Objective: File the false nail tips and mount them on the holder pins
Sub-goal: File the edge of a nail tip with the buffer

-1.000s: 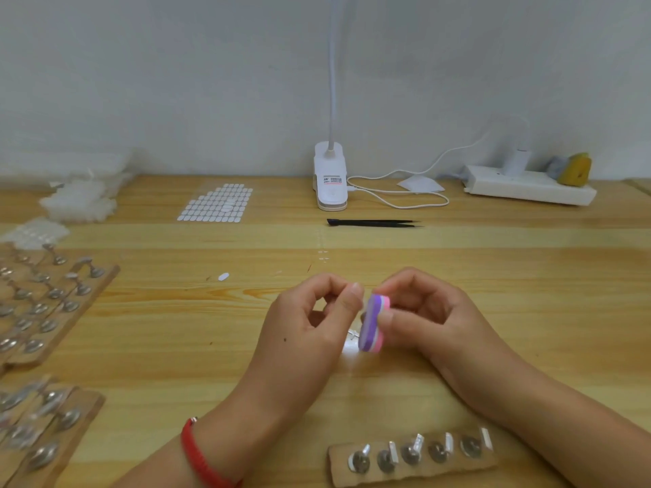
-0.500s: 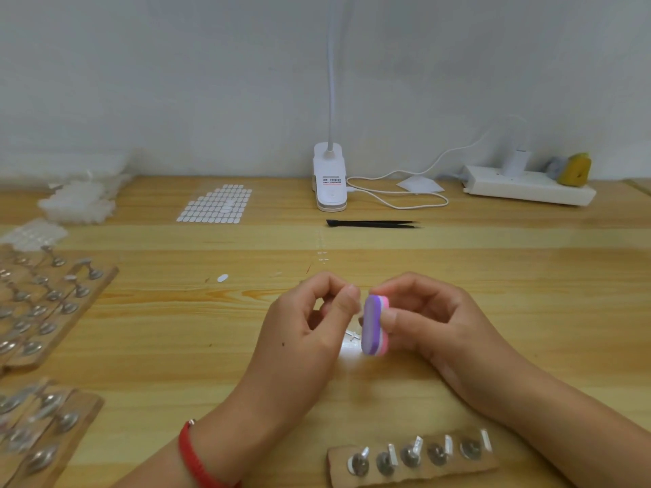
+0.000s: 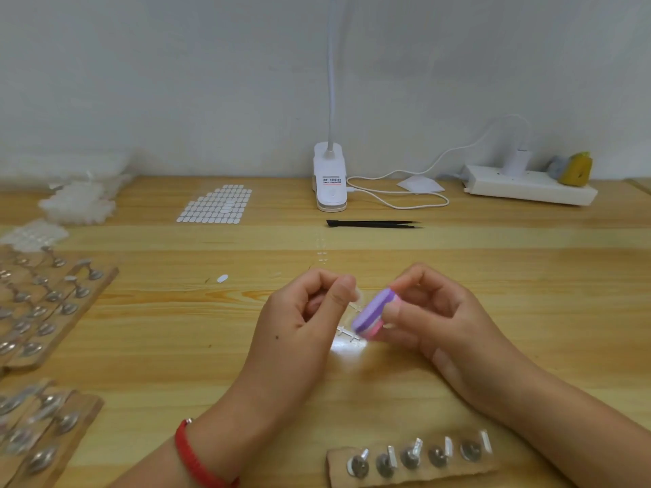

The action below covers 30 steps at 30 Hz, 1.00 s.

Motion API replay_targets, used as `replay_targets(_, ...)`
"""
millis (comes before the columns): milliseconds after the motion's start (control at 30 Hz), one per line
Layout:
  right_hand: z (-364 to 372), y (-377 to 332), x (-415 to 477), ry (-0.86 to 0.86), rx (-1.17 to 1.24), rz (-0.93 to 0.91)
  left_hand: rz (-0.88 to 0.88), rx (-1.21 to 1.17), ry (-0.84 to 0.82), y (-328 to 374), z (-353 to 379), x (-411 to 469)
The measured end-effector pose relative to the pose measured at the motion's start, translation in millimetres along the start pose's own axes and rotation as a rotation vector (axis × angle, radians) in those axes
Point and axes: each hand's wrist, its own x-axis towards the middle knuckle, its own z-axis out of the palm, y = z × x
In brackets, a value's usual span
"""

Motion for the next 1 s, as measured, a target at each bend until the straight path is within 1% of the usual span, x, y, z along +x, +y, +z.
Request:
replay_targets(67, 4.0, -1.1, -2.6, -0.111, -0.111, 0.004, 0.006, -0.027, -0.039, 0.5, 1.6, -0.2)
replay_targets(100, 4.4, -1.2, -2.3, -0.111, -0.113, 0.007, 0.005, -0.045, -0.063, 0.9, 2.1, -0.5)
replay_targets(167, 3.1, -2.0, -0.2, -0.038, -0.032, 0.017, 0.006, -0.061, -0.070, 2.3, 1.9, 0.0)
replay_targets(267, 0.4, -1.4, 1.7, 0.052, 0.058, 0.021, 0.002, -0.044, -0.010, 3.1, -0.2, 1.5)
replay_targets(333, 2.3, -0.1, 0.7, 0.019, 0.020, 0.021, 0.000, -0.044, 0.013, 3.1, 0.0, 2.6)
replay_targets(400, 4.7, 0.0, 0.1, -0.009, -0.024, 0.012, 0.002, -0.044, -0.005, 2.3, 1.1, 2.6)
replay_targets(533, -0.1, -0.6, 2.5, 0.094, 0.105, 0.004, -0.001, -0.044, 0.014, 1.0, -0.6, 1.7)
replay_targets(567, -0.3, -0.2, 2.4, 0.078, 0.096, 0.005, 0.001, -0.049, 0.016, 1.6, -0.7, 1.8)
replay_targets(667, 4.5, 1.0, 0.3, 0.018, -0.032, 0.001, -0.002, -0.068, -0.017, 3.1, 0.7, 2.8)
replay_targets(700, 5.0, 0.6, 0.6, 0.041, -0.019, 0.004, -0.005, -0.065, -0.024, 3.6, 1.2, 2.4)
replay_targets(767, 1.2, -0.6, 2.4, 0.120, 0.086, 0.011, -0.013, -0.045, -0.004, 3.7, 0.9, 2.1)
replay_targets(833, -1.1, -1.6, 3.3, 0.145, 0.150, 0.003, -0.030, -0.041, 0.035, 3.4, -0.3, 1.8)
replay_targets(1000, 2.0, 0.1, 0.2, 0.025, 0.019, 0.000, -0.056, -0.076, 0.100, 2.8, -2.5, 3.9)
